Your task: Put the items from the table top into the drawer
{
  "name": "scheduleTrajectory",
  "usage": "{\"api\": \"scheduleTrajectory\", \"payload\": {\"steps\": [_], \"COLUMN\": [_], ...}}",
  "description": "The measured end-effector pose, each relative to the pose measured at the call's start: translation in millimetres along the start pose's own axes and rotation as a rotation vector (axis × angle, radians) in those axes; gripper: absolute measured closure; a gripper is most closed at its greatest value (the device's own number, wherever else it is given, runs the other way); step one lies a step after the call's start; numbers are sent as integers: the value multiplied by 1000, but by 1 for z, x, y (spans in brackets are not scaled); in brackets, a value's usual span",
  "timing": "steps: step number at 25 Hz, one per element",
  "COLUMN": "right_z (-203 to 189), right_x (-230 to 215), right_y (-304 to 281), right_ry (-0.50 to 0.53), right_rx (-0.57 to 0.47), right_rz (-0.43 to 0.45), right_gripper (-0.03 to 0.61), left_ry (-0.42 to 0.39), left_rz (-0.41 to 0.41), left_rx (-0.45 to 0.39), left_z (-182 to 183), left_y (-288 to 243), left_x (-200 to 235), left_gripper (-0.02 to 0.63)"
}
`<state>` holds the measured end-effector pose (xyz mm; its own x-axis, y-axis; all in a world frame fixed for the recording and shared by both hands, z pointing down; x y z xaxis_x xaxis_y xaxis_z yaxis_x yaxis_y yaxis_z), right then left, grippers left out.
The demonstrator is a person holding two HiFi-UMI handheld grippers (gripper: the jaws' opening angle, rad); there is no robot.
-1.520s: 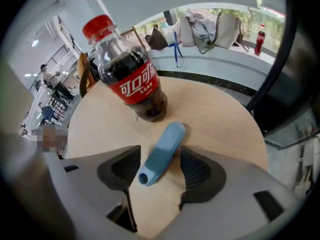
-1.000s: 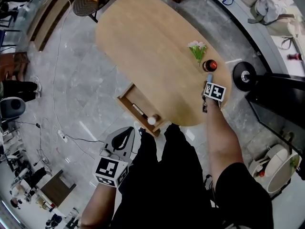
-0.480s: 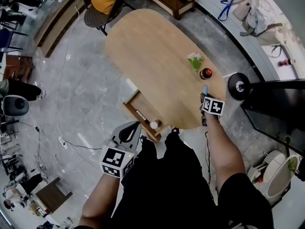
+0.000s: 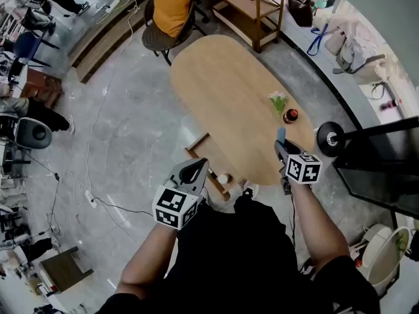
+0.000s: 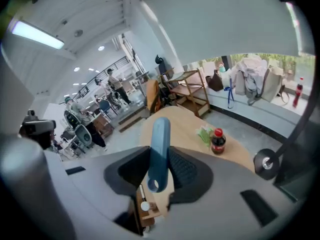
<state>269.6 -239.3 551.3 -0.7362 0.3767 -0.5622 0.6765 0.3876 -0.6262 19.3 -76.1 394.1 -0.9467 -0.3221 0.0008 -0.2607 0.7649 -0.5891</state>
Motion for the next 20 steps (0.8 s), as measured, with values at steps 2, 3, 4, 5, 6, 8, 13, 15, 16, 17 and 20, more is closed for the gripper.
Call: {"api": "scheduleTrajectory", "payload": {"steps": [2, 3, 4, 5, 6, 8, 13, 15, 16, 17, 20], "right_z": [5, 6, 6, 4, 2, -3, -26, -34, -38, -41, -56], "right_x": [34, 52, 70, 88, 104, 134, 202, 228, 240, 253, 289], "right_y": [18, 26, 34, 41, 47, 56, 67, 71, 72, 73, 73], "right_ry": [35, 56, 80, 107, 137, 189, 228, 222, 225, 233, 250], "right_rx": [-25, -38, -49, -59, -69, -86, -134, -164, -179, -193, -229], "right_rz": [47, 67, 83, 97, 106, 113, 73, 57, 49, 39, 6], "right_gripper": [466, 466, 466, 466, 466, 466, 466, 466, 466, 466, 466], "left_ry": [4, 6, 5, 1, -4, -17, -59, -91, -103, -111, -125], "left_rz": [-10, -16, -22, -28, -33, -43, -113, -148, -164, -178, -219], "left_rx": [-13, -20, -27, -35, -47, -74, -111, -124, -134, -147, -182], "left_z": [-4, -7, -10, -12, -13, -13, -19, -21, -22, -22, -25], "left_y": [7, 11, 16, 22, 27, 37, 72, 85, 91, 96, 113], "left_x": [5, 10, 14, 20, 25, 40, 75, 89, 97, 105, 128], "left_gripper": [612, 612, 612, 612, 612, 612, 612, 612, 612, 612, 612]}}
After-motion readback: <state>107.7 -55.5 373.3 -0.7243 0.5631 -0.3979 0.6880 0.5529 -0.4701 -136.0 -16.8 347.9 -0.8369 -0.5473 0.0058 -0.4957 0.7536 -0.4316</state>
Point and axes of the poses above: the fingertips, and each gripper's own axes: y backward along the fingers, x to its left, z out of its top, the point moved 6 cm from there along y, backward along the fingers, and after that the axes turned 11 degrees about -y, right-handed, at the moved point
